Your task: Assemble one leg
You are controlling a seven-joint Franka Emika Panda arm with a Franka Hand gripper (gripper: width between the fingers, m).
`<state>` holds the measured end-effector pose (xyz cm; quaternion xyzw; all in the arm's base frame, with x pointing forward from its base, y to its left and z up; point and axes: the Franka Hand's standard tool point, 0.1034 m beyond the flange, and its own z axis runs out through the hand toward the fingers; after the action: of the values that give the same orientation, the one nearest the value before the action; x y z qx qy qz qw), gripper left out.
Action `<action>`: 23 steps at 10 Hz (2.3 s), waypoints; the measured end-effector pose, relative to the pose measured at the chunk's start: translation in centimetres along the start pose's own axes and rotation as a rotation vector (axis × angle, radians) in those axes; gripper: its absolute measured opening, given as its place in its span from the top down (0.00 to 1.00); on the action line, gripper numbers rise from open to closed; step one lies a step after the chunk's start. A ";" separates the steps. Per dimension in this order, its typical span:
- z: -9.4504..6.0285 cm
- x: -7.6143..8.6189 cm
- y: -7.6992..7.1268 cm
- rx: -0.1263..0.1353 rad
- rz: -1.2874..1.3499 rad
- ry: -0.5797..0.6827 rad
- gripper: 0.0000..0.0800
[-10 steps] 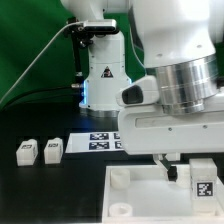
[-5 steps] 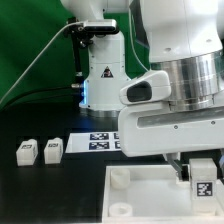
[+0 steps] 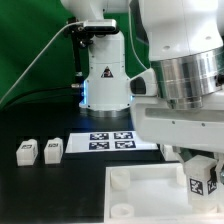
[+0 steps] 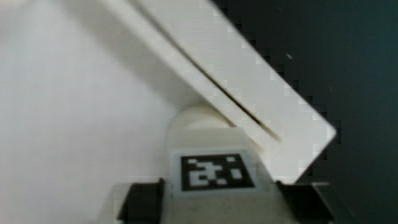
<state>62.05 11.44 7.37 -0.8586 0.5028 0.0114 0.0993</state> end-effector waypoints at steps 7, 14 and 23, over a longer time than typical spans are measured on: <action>0.4 -0.1 0.0 0.057 0.414 -0.047 0.32; 0.4 -0.5 0.6 -0.026 -0.447 -0.043 0.19; -0.6 1.5 -0.1 -0.049 -0.627 -0.011 0.52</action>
Offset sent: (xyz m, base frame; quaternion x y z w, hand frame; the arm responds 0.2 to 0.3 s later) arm 0.0000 0.0000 0.0000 0.0000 0.0000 0.1790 0.9838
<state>62.87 10.06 7.80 -0.9738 0.2127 -0.0029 0.0800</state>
